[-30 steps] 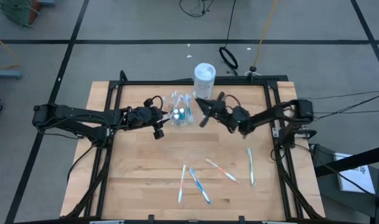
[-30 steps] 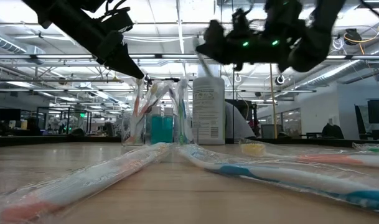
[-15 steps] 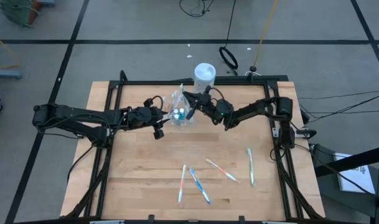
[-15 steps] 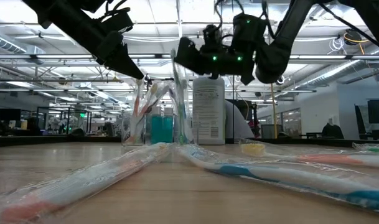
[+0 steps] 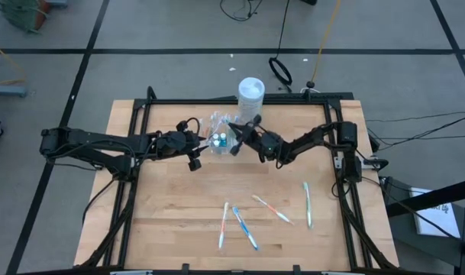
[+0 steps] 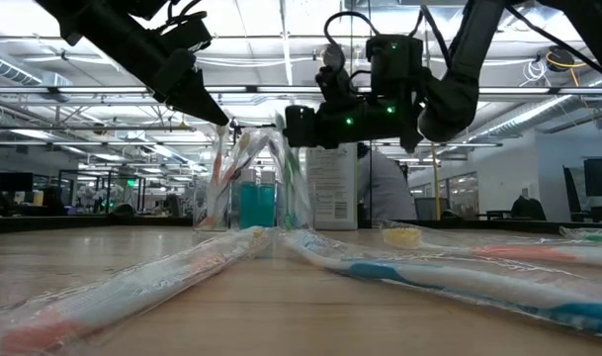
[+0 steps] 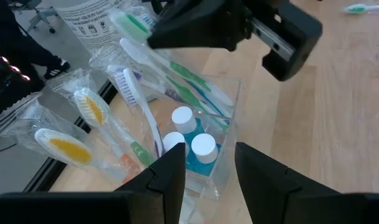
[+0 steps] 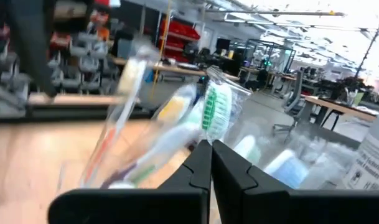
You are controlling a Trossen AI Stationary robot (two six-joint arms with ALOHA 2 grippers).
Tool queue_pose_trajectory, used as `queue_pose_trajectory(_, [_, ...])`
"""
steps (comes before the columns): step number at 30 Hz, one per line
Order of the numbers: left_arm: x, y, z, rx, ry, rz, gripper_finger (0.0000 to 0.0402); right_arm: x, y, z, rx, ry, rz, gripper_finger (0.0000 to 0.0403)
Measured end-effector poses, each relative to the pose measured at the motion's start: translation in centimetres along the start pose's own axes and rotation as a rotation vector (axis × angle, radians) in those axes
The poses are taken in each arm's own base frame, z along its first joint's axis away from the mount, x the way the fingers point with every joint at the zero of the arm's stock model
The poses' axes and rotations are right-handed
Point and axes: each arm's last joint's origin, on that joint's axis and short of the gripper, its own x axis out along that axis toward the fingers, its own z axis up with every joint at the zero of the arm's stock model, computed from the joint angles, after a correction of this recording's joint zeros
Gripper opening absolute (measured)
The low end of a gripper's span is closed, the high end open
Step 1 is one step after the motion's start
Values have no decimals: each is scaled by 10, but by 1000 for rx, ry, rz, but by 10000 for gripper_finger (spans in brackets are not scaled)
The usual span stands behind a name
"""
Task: Pick & Place toothbrushing station
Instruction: Put the green toothbrush into the transparent organizer, then put the blue toothbrush into the transparent organizer
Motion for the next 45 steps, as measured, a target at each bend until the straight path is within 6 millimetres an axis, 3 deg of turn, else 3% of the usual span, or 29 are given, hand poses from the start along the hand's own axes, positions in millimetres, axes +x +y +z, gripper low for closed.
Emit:
queue_pose_trajectory(9, [0,0,0,-1,-1,0,145,-8,7,-8,-98,55,37,1])
queue_pose_trajectory(19, [0,0,0,-2,-3,0,145,-9,7,-13,-46,101,42,10])
queue_pose_trajectory(37, [0,0,0,-2,-4,0,145,-9,7,-15,-16,117,43,169])
queue_pose_trajectory(45, [0,0,0,-2,-4,1,145,-9,7,-15,-9,119,43,205])
